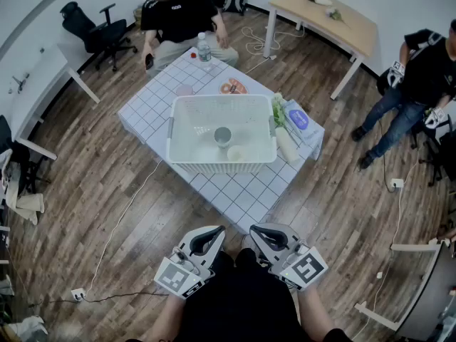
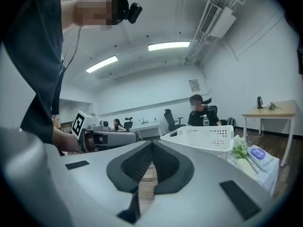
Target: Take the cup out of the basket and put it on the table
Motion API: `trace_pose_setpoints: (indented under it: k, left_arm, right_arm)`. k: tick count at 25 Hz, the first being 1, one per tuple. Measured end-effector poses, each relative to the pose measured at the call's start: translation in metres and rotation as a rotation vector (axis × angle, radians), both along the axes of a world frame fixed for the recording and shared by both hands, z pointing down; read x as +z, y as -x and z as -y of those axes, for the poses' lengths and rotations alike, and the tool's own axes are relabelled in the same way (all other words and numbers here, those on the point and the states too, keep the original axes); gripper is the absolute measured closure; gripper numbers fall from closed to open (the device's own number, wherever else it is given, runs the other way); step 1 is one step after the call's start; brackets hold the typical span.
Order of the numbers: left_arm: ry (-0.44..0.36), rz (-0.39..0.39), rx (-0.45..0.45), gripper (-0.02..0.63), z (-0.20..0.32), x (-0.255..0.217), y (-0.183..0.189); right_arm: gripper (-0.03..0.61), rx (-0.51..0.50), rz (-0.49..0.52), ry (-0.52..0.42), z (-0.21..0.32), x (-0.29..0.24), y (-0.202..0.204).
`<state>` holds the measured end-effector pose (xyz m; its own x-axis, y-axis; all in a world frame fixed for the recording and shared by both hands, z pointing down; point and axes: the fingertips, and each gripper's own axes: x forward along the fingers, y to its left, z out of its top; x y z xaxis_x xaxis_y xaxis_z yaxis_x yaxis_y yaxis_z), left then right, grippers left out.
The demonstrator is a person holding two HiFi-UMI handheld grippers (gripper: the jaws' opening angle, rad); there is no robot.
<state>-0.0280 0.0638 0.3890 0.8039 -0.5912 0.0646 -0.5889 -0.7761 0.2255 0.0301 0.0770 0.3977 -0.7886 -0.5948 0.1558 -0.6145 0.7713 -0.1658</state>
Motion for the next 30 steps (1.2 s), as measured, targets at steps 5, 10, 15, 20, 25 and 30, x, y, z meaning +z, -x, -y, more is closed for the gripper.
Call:
trace_pose_setpoints:
  k: [5, 10, 15, 20, 25, 30]
  left_arm:
    - [0.003, -0.002, 0.008, 0.604, -0.002, -0.002, -0.001]
    - [0.01, 0.003, 0.015, 0.604, -0.006, 0.003, 0.0]
    - [0.011, 0.0, 0.015, 0.604, -0.007, 0.002, 0.002]
    - [0.012, -0.005, 0.02, 0.604, -0.007, 0.003, 0.003]
    - [0.024, -0.007, 0.025, 0.604, -0.008, 0.008, 0.004]
    - [0.036, -0.005, 0.028, 0.604, -0.007, 0.01, 0.005]
  right_arm:
    - [0.555, 0.004, -0.006, -0.002, -0.001, 0.0, -0.001]
    - [0.555, 0.0, -0.012, -0.005, -0.002, 0.0, 0.003]
    - [0.554, 0.011, 0.025, 0.02, -0.001, -0.001, 0.004]
    - [0.554, 0.013, 0.006, 0.028, -0.002, 0.004, 0.005]
    - [0.554, 0.021, 0.0, 0.04, -0.001, 0.008, 0.005]
    - [0.554, 0.006, -0.018, 0.048, 0.001, 0.01, 0.006]
